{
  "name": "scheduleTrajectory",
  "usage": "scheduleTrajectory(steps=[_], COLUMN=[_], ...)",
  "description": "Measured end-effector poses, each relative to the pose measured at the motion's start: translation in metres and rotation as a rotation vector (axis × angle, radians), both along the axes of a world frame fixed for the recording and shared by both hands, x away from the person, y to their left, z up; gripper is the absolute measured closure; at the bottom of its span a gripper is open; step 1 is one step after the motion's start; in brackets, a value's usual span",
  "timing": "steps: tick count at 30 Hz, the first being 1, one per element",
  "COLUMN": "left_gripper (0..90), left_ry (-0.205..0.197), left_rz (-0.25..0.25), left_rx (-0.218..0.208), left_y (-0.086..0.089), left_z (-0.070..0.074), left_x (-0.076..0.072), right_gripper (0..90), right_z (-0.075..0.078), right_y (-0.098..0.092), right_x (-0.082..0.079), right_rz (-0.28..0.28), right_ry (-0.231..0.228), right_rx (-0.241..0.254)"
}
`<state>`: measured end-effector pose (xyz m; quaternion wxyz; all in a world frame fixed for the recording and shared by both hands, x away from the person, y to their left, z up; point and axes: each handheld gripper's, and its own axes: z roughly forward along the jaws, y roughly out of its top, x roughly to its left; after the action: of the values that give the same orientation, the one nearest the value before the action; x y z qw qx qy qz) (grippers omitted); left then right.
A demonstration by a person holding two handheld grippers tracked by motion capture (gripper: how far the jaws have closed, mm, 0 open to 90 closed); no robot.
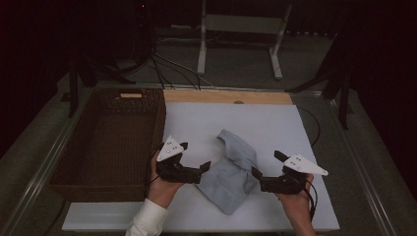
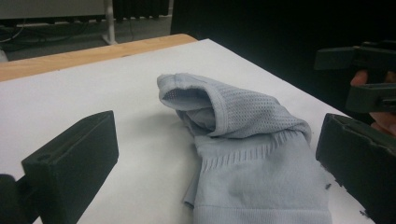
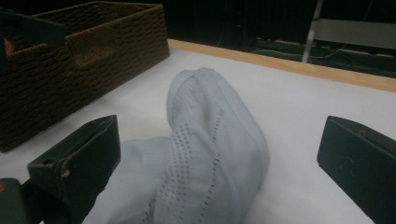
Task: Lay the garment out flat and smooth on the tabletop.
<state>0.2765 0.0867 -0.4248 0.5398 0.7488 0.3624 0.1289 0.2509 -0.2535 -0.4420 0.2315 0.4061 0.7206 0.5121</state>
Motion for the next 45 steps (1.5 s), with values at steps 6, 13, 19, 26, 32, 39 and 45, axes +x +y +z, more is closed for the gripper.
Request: scheduleTrajectory(steps=[6,13,19,26,32,39,45], left_gripper=[0.3,0.3,0.3,0.3,0.3,0.3,0.3], left_ry=[-0.008,-0.007,-0.008,-0.005,-0.002,0.000,0.000], left_rz=[0.004,0.005,0.002,-0.002,-0.004,-0.004,-0.004], left_rx=[-0.005,-0.008,-0.006,-0.009,-0.005,-0.007,-0.008], left_y=[0.002,0.002,0.002,0.001,0.000,-0.001,-0.001], left_z=[0.002,0.002,0.002,0.001,0.000,0.000,0.000], left_x=[-0.001,-0.001,-0.001,-0.002,-0.002,-0.002,-0.002], right_gripper=[0.0,0.0,0.0,0.0,6.7,28.7,50.5], right_z=[0.000,0.000,-0.001,-0.006,-0.012,-0.011,-0.012], right_y=[0.013,0.025,0.033,0.038,0.042,0.048,0.051], right_x=[0.008,0.018,0.026,0.034,0.038,0.042,0.045], right_rz=[0.026,0.041,0.054,0.056,0.066,0.049,0.080], right_ry=[0.011,0.025,0.035,0.077,0.133,0.134,0.185], right_rx=[-0.010,-0.019,-0.042,-0.047,-0.069,-0.118,-0.147])
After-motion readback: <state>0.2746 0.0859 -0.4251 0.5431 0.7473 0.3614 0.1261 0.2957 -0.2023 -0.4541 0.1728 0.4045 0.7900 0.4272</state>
